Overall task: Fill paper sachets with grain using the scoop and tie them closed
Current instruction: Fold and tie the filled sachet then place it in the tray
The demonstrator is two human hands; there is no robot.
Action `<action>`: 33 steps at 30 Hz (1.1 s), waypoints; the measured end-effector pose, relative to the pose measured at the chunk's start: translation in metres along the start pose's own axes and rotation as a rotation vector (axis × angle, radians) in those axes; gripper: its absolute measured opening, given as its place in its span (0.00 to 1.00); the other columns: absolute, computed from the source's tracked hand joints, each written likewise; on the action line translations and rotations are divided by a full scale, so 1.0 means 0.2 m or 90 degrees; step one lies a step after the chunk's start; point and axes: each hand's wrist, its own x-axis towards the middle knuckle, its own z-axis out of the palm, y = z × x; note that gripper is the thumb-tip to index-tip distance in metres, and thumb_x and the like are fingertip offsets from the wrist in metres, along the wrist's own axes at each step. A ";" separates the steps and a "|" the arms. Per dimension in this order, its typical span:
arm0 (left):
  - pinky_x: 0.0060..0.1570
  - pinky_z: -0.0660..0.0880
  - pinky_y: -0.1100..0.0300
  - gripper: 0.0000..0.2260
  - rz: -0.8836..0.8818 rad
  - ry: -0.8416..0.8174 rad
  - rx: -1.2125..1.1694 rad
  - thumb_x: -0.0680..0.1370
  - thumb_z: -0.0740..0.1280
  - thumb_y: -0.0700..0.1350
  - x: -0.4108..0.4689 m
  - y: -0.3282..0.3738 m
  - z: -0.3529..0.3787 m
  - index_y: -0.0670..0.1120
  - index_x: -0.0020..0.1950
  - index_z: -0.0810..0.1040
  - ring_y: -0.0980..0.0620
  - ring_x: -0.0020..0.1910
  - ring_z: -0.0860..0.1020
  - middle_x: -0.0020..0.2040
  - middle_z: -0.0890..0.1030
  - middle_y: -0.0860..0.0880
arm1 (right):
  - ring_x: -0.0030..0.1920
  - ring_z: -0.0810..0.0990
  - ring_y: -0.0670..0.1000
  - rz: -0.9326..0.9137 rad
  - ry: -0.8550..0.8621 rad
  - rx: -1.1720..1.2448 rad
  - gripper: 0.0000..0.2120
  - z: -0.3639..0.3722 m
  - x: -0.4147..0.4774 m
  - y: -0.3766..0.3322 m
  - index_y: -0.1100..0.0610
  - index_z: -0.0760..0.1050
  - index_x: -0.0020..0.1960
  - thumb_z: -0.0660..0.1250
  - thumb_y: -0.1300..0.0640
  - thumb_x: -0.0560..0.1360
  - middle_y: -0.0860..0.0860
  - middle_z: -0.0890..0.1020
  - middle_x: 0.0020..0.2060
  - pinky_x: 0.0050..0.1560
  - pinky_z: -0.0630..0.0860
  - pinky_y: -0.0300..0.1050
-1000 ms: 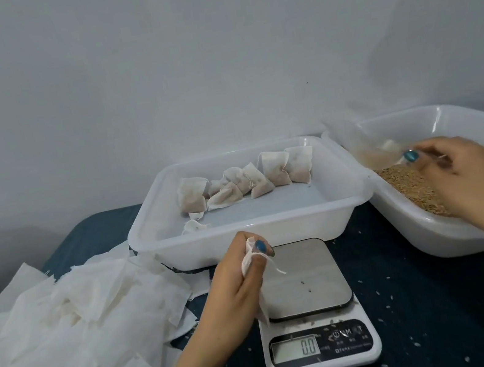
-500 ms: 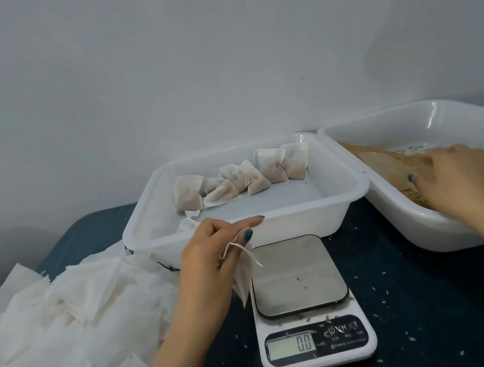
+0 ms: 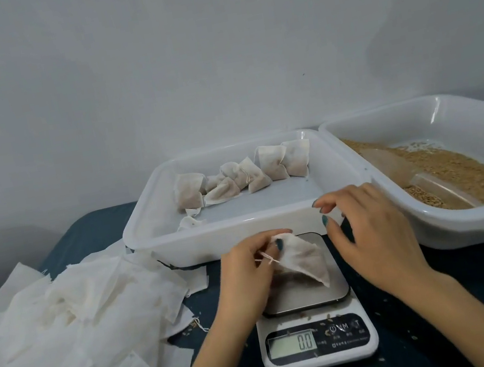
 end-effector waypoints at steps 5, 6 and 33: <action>0.44 0.75 0.71 0.10 -0.017 0.056 0.039 0.78 0.70 0.45 -0.01 -0.04 -0.07 0.57 0.56 0.82 0.61 0.45 0.80 0.46 0.83 0.58 | 0.49 0.71 0.43 0.018 -0.023 0.028 0.10 0.05 -0.04 0.03 0.51 0.78 0.53 0.69 0.62 0.74 0.43 0.79 0.47 0.37 0.62 0.29; 0.44 0.73 0.73 0.09 -0.021 0.056 0.045 0.77 0.70 0.46 -0.01 -0.04 -0.08 0.57 0.56 0.82 0.62 0.46 0.80 0.47 0.83 0.58 | 0.49 0.72 0.43 0.019 -0.024 0.033 0.10 0.05 -0.05 0.03 0.51 0.78 0.53 0.69 0.62 0.74 0.43 0.79 0.47 0.37 0.63 0.30; 0.38 0.68 0.61 0.18 -0.056 0.081 0.273 0.75 0.54 0.70 -0.02 -0.03 -0.13 0.60 0.42 0.77 0.59 0.46 0.76 0.42 0.79 0.62 | 0.43 0.70 0.44 0.058 -0.040 0.048 0.02 0.08 -0.06 0.08 0.50 0.74 0.48 0.63 0.55 0.78 0.42 0.75 0.42 0.33 0.66 0.38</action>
